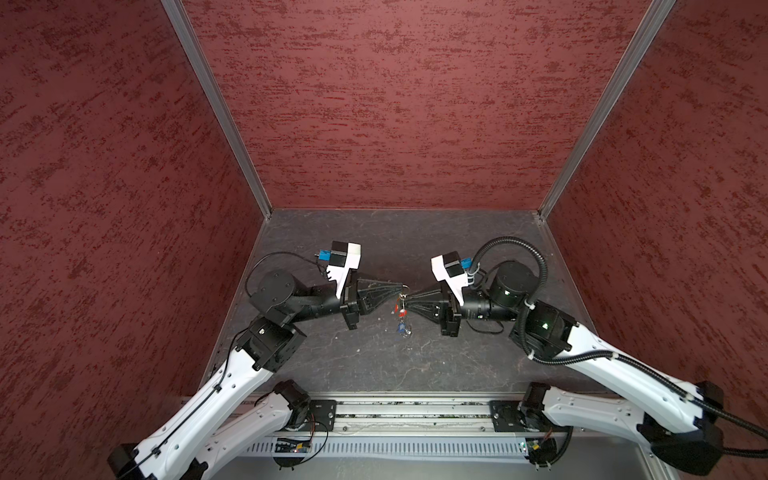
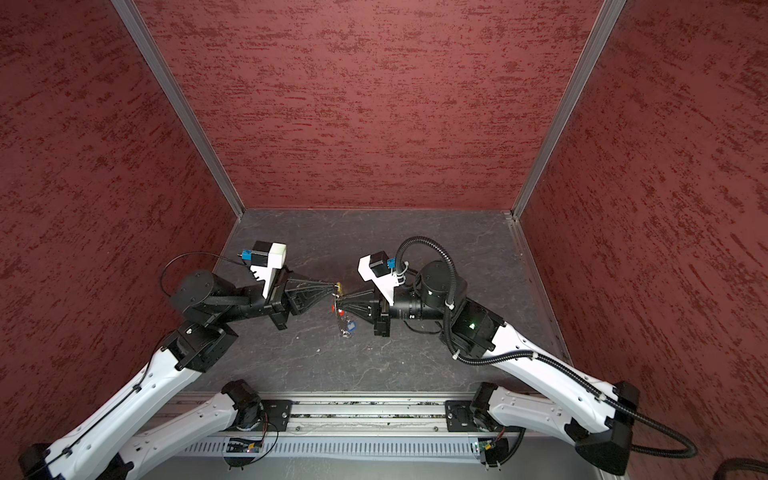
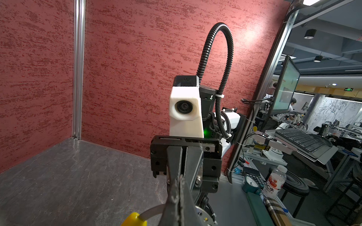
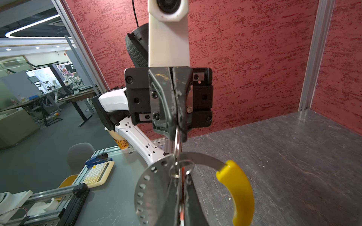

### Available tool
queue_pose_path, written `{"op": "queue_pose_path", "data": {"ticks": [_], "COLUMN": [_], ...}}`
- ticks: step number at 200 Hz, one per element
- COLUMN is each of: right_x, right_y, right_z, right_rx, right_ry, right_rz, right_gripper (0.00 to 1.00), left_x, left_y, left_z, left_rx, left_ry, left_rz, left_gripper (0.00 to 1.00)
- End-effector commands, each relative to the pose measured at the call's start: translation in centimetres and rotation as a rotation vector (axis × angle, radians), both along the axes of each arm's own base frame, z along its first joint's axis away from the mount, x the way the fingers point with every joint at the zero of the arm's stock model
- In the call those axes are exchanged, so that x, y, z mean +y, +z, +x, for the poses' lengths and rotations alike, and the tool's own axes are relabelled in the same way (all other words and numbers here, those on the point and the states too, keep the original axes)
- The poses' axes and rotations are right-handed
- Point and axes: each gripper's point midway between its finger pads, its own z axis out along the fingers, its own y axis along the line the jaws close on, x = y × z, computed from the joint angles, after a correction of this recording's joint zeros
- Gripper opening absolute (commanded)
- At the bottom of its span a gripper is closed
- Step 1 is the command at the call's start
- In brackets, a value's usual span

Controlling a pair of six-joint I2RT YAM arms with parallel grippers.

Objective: Remove the keys from the keyring

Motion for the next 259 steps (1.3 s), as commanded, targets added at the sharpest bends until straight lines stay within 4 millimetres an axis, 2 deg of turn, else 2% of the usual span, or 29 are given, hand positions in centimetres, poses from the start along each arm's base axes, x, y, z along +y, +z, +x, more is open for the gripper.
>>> {"op": "queue_pose_path", "data": {"ticks": [1, 45, 72, 93, 110, 141, 177, 212, 259], "right_x": [0.1, -0.7, -2.2, -3.5, -4.4, -3.8, -2.3, -1.2, -1.2], "right_y": [0.8, 1.2, 2.7, 4.2, 5.7, 6.8, 5.7, 4.9, 4.4], "right_z": [-0.9, -0.3, -0.2, -0.4, -0.4, 1.0, 1.6, 1.2, 1.1], "right_rx": [-0.022, -0.024, -0.054, -0.08, -0.084, -0.044, 0.02, 0.063, 0.089], "right_ry": [0.045, -0.029, -0.094, -0.132, -0.16, -0.202, -0.172, -0.103, -0.097], "right_rz": [0.002, 0.021, 0.053, 0.09, 0.165, 0.245, 0.227, 0.213, 0.231], "right_gripper": [0.0, 0.0, 0.3, 0.42, 0.47, 0.48, 0.47, 0.39, 0.24], "left_x": [0.5, 0.6, 0.6, 0.6, 0.5, 0.3, 0.4, 0.5, 0.6], "left_y": [1.6, 1.4, 1.2, 1.1, 0.8, 0.9, 0.8, 0.8, 0.6], "left_z": [-0.4, -0.4, -0.6, -0.8, -0.6, -0.2, 0.0, 0.2, 0.4], "left_rx": [-0.05, -0.043, -0.043, -0.043, -0.036, -0.029, -0.024, -0.027, -0.027], "left_ry": [0.006, -0.003, -0.006, -0.009, -0.009, -0.003, 0.012, 0.027, 0.045], "left_rz": [-0.056, -0.043, -0.025, -0.013, -0.009, -0.021, -0.015, -0.015, -0.016], "left_gripper": [0.0, 0.0, 0.0, 0.0, 0.0, 0.0, 0.0, 0.0, 0.0]}}
